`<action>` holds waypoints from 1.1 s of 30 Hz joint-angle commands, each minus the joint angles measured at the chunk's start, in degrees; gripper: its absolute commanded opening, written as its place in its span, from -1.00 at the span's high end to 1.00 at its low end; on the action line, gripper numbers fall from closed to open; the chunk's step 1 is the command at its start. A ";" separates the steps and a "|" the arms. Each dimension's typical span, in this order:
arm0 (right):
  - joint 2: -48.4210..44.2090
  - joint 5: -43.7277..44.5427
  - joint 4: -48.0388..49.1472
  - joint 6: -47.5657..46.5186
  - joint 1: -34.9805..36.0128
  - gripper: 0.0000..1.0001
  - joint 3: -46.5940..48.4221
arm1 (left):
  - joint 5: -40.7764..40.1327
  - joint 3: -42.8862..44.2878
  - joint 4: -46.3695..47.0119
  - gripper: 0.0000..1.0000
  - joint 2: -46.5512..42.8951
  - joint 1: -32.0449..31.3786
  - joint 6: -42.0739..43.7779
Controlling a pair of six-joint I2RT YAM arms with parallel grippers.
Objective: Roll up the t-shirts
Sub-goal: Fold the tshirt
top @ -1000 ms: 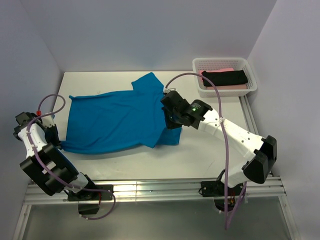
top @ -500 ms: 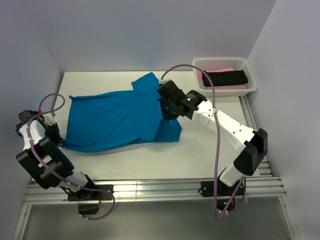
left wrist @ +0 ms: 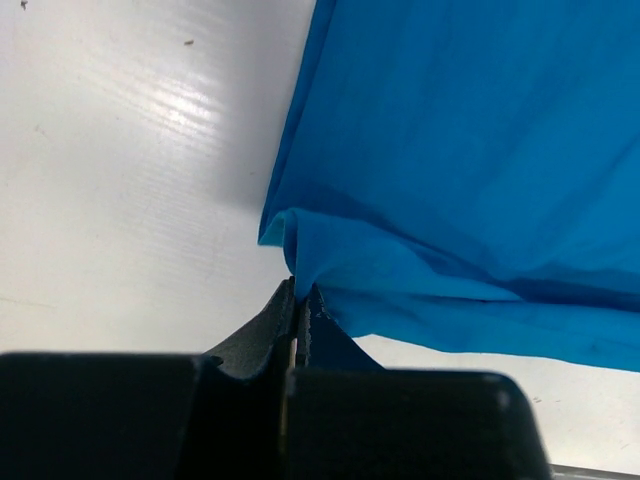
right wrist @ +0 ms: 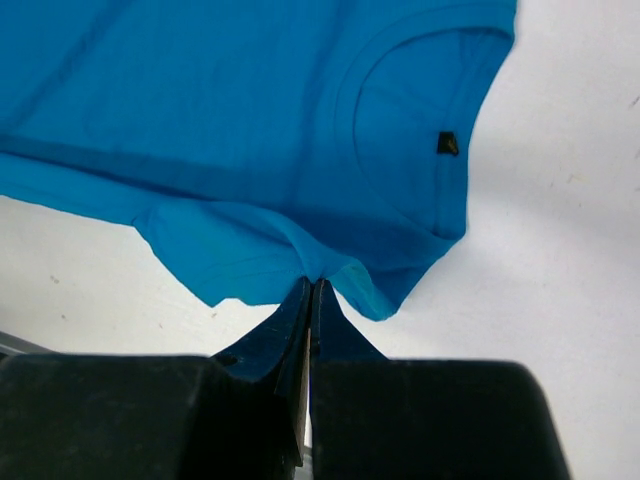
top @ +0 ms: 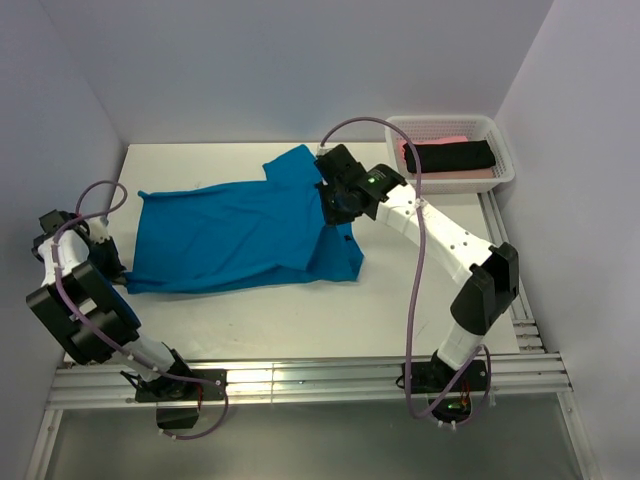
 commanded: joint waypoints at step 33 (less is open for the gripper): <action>9.37 -4.98 -0.03 -4.58 -6.12 1.00 12.11 | -1.95 9.94 -0.24 0.99 7.57 -3.78 -5.88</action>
